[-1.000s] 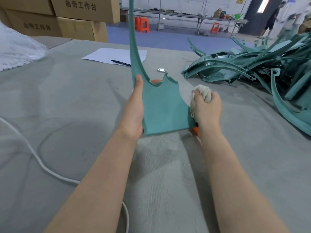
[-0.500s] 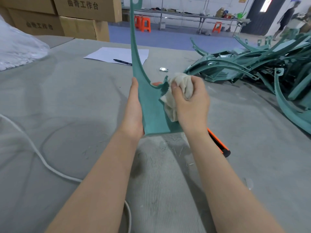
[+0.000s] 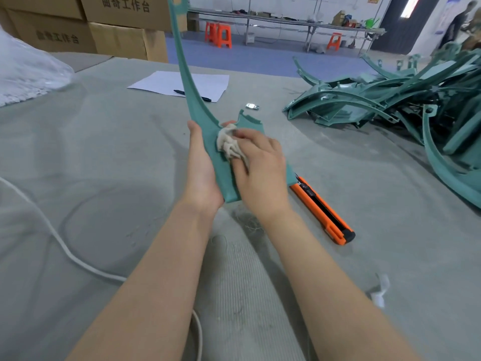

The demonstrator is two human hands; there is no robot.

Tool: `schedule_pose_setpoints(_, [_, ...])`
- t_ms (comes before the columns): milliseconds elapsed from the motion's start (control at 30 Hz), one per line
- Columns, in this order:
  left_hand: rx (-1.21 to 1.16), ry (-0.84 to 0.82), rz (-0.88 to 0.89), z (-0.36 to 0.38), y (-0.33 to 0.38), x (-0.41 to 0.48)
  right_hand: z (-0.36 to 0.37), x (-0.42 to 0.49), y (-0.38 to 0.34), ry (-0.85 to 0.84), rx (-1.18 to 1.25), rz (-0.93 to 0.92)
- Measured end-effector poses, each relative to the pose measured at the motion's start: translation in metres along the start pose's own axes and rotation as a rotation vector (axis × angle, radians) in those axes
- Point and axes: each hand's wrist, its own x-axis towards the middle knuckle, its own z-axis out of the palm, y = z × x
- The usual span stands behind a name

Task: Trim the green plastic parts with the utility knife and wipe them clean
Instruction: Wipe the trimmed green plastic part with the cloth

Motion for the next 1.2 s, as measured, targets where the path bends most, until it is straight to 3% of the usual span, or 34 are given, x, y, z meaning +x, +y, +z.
schedule_pose_setpoints(100, [0.089, 0.067, 0.034, 0.0, 0.0, -0.001, -0.004, 0.003, 0.022, -0.012, -0.16, 0.252])
schedule_pose_setpoints(200, [0.145, 0.075, 0.022, 0.001, -0.002, -0.002, -0.005, 0.006, 0.036, -0.012, -0.254, 0.349])
schedule_pose_setpoints(367, [0.316, -0.01, -0.09, 0.002, -0.001, -0.002, -0.024, 0.012, 0.058, 0.104, 0.01, 0.512])
schedule_pose_setpoints(433, [0.369, -0.036, -0.145, 0.002, -0.001, -0.002, -0.035, 0.015, 0.058, 0.228, 0.154, 0.457])
schedule_pose_setpoints(500, [0.367, -0.033, -0.194, 0.0, 0.0, -0.001, -0.043, 0.017, 0.049, 0.225, 0.269, 0.325])
schedule_pose_setpoints(633, [0.331, -0.026, -0.218, -0.008, 0.004, 0.0, -0.049, 0.017, 0.039, -0.25, 0.181, 0.149])
schedule_pose_setpoints(700, [0.326, -0.065, -0.245, -0.009, 0.005, -0.002, -0.051, 0.017, 0.044, -0.357, 0.128, 0.111])
schedule_pose_setpoints(967, [0.372, -0.128, -0.277, -0.007, 0.006, -0.007, -0.041, 0.017, 0.048, -0.109, -0.044, 0.351])
schedule_pose_setpoints(1200, [0.42, -0.018, -0.312, -0.01, 0.01, -0.004, -0.046, 0.012, 0.046, -0.073, 0.459, 0.452])
